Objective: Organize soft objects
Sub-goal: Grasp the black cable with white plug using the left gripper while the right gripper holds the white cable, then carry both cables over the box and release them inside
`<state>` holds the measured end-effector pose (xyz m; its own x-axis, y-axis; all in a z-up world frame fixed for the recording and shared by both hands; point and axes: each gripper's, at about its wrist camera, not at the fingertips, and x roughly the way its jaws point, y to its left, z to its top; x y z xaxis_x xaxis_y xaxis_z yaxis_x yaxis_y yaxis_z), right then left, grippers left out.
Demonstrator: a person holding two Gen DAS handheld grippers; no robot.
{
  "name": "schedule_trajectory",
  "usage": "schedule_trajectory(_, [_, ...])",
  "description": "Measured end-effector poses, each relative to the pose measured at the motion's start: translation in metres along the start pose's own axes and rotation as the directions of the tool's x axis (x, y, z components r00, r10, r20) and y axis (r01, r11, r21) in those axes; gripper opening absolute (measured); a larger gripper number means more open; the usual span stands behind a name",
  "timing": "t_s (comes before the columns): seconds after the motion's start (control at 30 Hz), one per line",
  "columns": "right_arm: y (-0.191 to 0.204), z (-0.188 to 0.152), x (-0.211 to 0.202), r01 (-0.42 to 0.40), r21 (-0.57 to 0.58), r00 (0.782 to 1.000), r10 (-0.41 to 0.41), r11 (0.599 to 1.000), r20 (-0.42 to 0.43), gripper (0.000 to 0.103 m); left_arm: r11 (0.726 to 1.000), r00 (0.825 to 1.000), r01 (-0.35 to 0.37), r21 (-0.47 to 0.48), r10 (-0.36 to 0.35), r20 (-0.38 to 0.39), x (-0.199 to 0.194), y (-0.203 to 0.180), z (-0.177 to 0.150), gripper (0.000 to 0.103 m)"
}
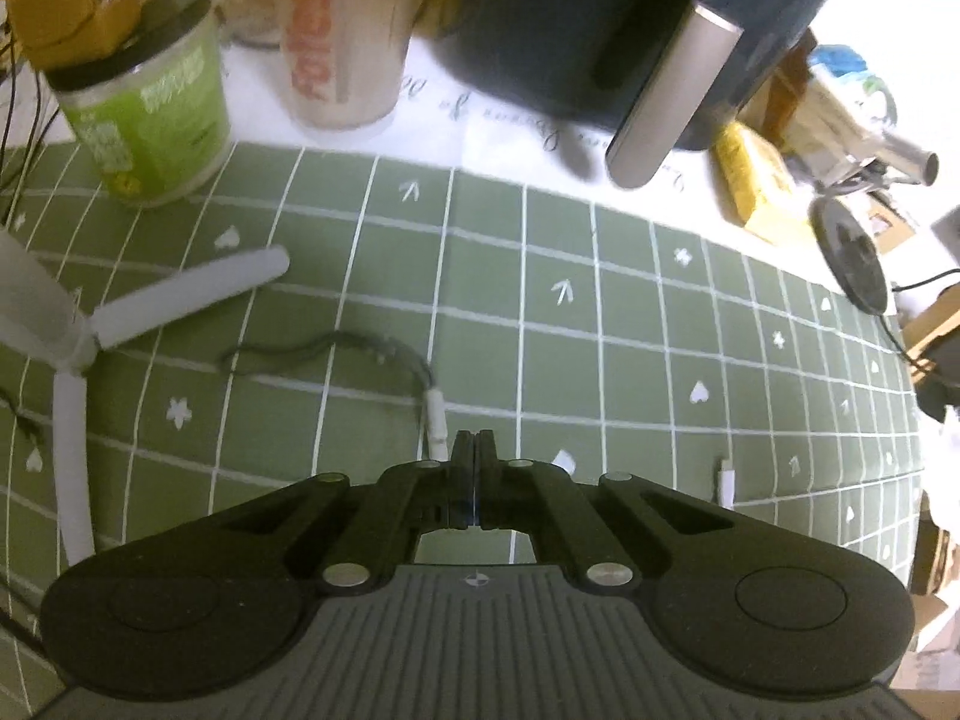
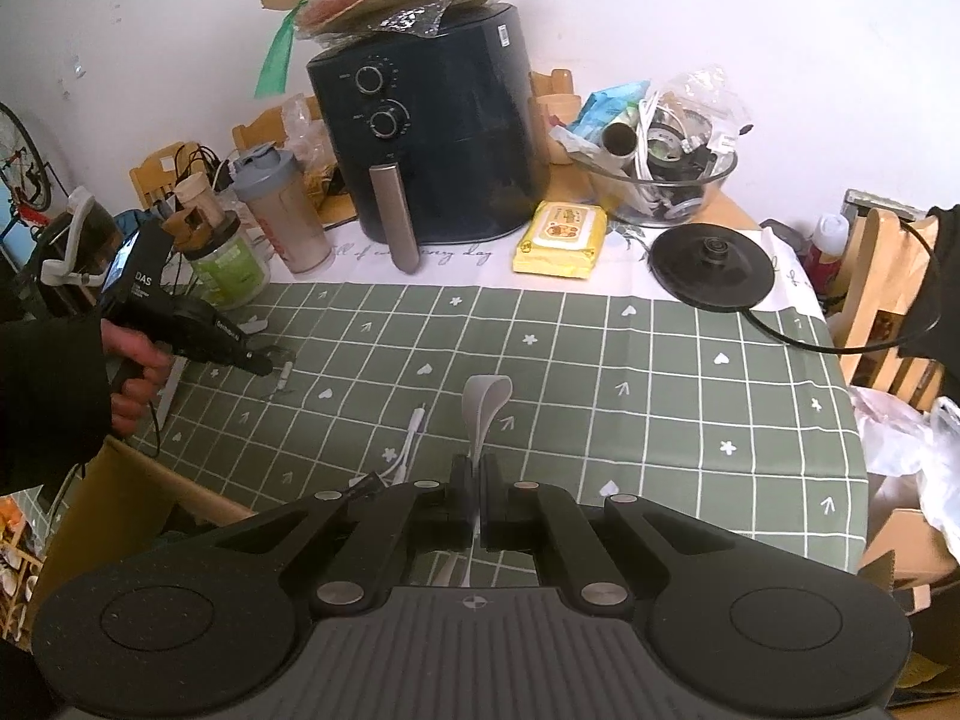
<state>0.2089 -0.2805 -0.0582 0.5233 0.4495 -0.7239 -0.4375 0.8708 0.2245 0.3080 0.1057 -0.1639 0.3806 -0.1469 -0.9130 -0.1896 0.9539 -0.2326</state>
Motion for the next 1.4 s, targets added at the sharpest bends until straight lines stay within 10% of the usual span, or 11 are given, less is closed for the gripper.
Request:
schedule_trajectory(0.17, [0.005, -0.001, -0.001, -0.007, -0.011, 1.0, 0.007, 1.0, -0.002, 0.004, 0.999, 0.999, -0.037, -0.012, 0.037, -0.03, 0.02, 0.003, 0.008, 0.027])
schedule_trajectory(0.63, [0.007, -0.005, -0.019, 0.019, 0.035, 1.0, -0.019, 0.999, -0.013, 0.004, 0.99, 0.989, -0.136, 0.048, 0.138, -0.05, 0.042, -0.004, 0.005, 0.009])
schedule_trajectory(1.4, [0.055, -0.034, -0.012, -0.075, 0.201, 0.973, 0.115, 0.977, -0.199, 0.005, 0.98, 0.988, 0.07, 0.186, -0.094, 0.124, -0.075, -0.04, -0.033, 0.009])
